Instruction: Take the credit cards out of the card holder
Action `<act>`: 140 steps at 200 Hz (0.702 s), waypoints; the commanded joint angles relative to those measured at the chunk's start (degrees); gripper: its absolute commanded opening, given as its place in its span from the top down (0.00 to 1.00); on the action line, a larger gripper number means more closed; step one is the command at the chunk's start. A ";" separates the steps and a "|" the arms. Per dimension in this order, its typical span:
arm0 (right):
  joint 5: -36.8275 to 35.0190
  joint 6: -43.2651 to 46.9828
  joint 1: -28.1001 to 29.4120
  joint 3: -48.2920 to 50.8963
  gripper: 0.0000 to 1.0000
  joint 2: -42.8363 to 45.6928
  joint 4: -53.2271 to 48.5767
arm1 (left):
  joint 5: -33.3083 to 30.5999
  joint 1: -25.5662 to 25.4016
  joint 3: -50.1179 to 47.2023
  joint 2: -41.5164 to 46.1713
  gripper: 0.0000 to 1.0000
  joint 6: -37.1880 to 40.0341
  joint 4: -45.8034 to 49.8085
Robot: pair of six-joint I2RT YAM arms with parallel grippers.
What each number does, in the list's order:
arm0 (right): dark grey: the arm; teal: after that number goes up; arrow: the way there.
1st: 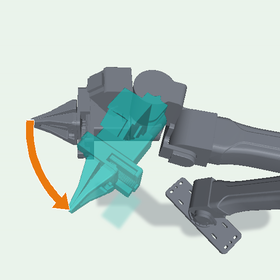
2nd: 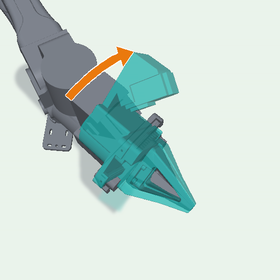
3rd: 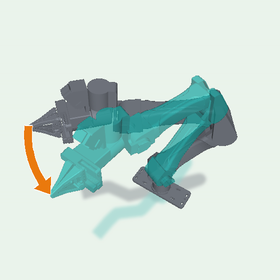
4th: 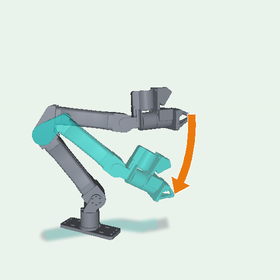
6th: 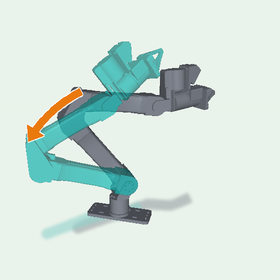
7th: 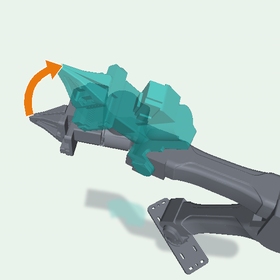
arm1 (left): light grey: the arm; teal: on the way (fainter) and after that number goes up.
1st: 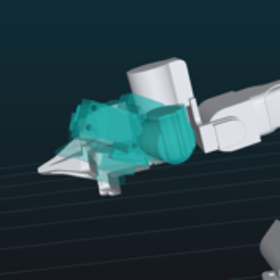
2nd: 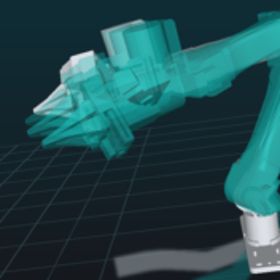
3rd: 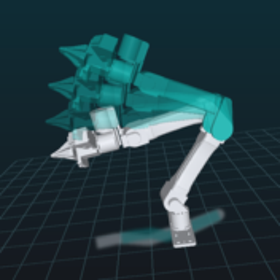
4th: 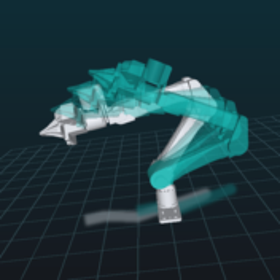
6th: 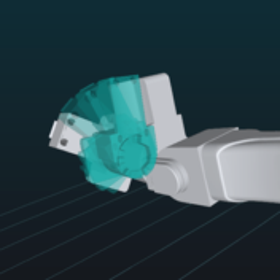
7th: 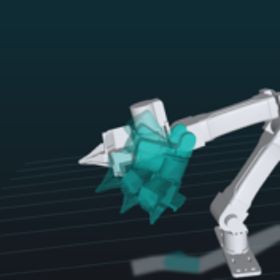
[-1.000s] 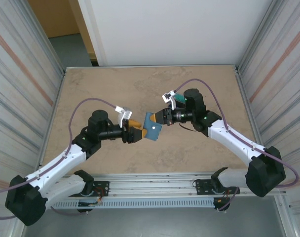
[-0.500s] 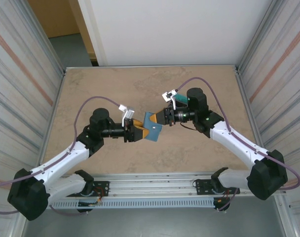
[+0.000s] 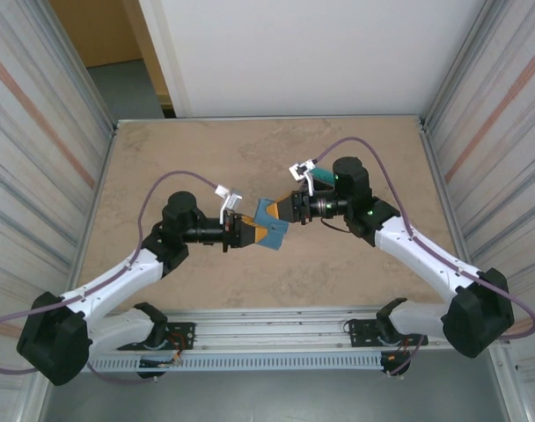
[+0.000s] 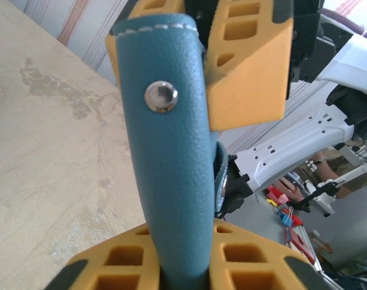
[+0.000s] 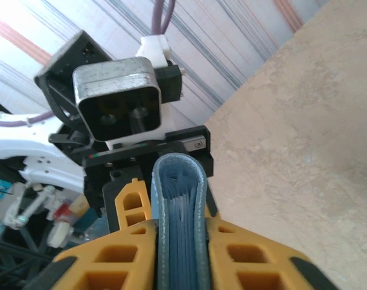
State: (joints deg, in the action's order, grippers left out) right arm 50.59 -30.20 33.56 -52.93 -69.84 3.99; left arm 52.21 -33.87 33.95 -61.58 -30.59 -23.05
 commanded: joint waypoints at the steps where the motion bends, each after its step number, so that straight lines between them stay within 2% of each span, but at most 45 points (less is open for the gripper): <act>1: -9.21 3.02 1.05 -2.70 0.61 2.28 -6.84 | -3.96 -0.49 -0.56 0.94 0.87 1.98 0.68; 14: -13.69 2.52 1.33 -2.99 0.57 2.71 -9.03 | -7.14 -0.61 -0.62 1.51 0.92 2.63 2.41; 25: -16.85 1.63 1.33 -3.15 0.46 2.99 -10.35 | -10.20 -0.61 -0.90 2.01 0.96 2.54 2.82; 52: -27.91 -1.41 1.51 -4.14 0.32 3.96 -15.02 | -18.62 -0.62 -1.50 3.21 0.99 2.38 5.16; 85: -41.18 -4.52 3.57 -5.84 0.34 3.94 -22.41 | -27.55 -0.66 -2.67 4.53 0.99 3.63 8.44; 140: -50.28 -9.20 10.95 -9.75 0.43 -0.27 -26.32 | -33.20 -0.61 -2.75 2.87 0.99 5.83 9.50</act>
State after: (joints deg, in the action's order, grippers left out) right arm 7.18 -35.83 41.85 -59.46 -67.94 -19.40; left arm 23.18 -34.30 31.22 -58.70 -27.09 -12.69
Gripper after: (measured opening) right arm 0.590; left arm 0.171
